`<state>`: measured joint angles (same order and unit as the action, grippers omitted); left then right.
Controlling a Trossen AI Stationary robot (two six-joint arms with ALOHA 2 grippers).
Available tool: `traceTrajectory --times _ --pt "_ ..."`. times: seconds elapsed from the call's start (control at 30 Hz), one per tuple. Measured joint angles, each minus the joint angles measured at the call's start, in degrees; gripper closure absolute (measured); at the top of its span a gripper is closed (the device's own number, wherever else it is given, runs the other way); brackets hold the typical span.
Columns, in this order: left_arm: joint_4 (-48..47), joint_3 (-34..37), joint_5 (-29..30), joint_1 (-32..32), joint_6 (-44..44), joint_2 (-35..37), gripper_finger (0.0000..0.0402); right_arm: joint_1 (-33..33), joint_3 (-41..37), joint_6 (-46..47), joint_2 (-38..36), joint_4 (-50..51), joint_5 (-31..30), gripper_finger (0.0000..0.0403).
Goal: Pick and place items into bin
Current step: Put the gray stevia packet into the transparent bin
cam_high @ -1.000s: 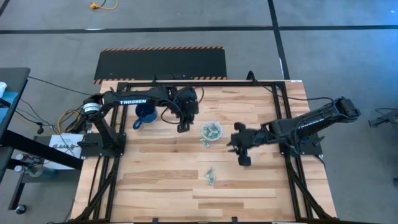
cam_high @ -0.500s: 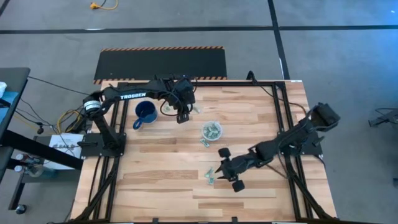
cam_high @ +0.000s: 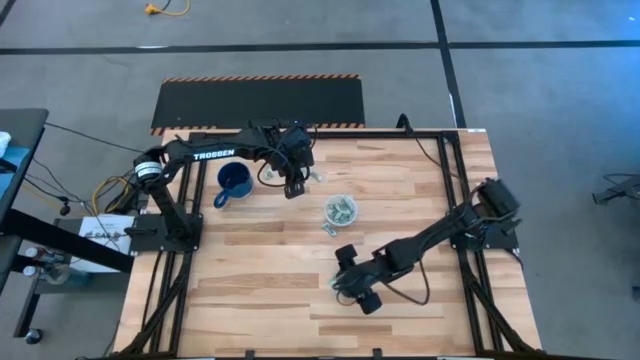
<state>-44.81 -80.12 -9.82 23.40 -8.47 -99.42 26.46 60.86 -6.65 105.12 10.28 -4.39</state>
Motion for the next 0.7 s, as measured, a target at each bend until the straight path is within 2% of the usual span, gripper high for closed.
traceTrajectory --times 0.37,0.7 --pt "-0.05 0.0 -0.04 0.0 0.15 0.0 0.0313 -3.34 6.49 0.54 6.1 7.76 2.81 0.0136" --pt "-0.79 0.0 0.0 0.0 0.74 -0.02 0.0313 -4.26 6.4 0.58 6.76 10.11 2.94 0.0138"
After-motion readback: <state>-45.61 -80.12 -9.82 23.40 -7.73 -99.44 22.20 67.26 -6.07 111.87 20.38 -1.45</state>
